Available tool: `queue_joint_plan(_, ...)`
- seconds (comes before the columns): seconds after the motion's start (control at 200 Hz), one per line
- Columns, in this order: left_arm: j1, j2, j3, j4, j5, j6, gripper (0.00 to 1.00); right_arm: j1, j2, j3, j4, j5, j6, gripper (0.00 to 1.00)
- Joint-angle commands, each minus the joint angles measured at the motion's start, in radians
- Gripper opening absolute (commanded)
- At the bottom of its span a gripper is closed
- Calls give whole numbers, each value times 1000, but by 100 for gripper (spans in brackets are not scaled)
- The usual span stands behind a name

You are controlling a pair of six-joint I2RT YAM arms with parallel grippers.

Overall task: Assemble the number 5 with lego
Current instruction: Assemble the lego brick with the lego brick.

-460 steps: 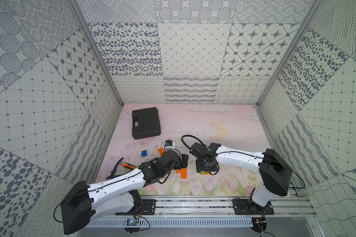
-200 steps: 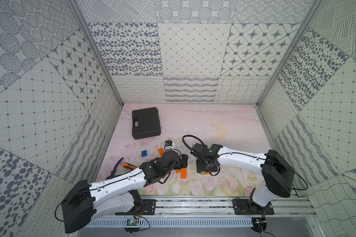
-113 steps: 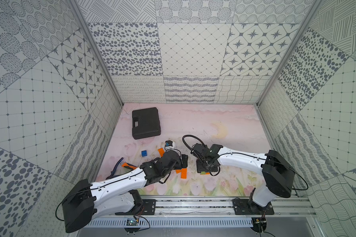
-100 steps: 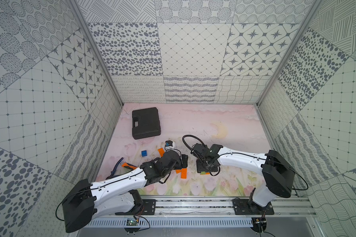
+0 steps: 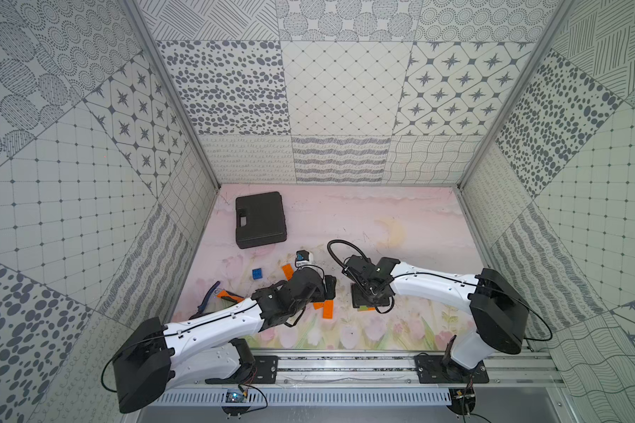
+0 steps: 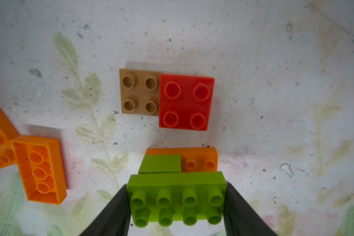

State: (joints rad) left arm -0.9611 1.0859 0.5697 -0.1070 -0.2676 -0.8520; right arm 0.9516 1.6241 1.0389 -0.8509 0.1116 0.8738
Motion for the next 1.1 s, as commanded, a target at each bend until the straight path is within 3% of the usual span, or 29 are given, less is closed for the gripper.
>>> queue_joint_plan(0.0, 2, 1, 12, 25, 7, 14, 99, -8, 25, -35, 13, 0, -14, 60)
queue_joint_plan(0.21, 1, 5, 15, 25, 8, 21, 99, -3, 44, -24, 6, -51, -100, 60)
queue_joint_plan(0.395, 2, 14, 20, 30, 11, 22, 99, -5, 66, -10, -58, 13, -137, 60)
queue_joint_plan(0.525, 2, 13, 17, 30, 13, 17, 99, 0, 54, 11, -92, 55, -120, 60)
queue_joint_plan(0.82, 2, 10, 13, 29, 10, 12, 99, -5, 91, -19, -30, -18, -20, 61)
queue_joint_plan(1.096, 0, 4, 11, 25, 7, 11, 99, -5, 74, 3, -95, 59, 8, 60)
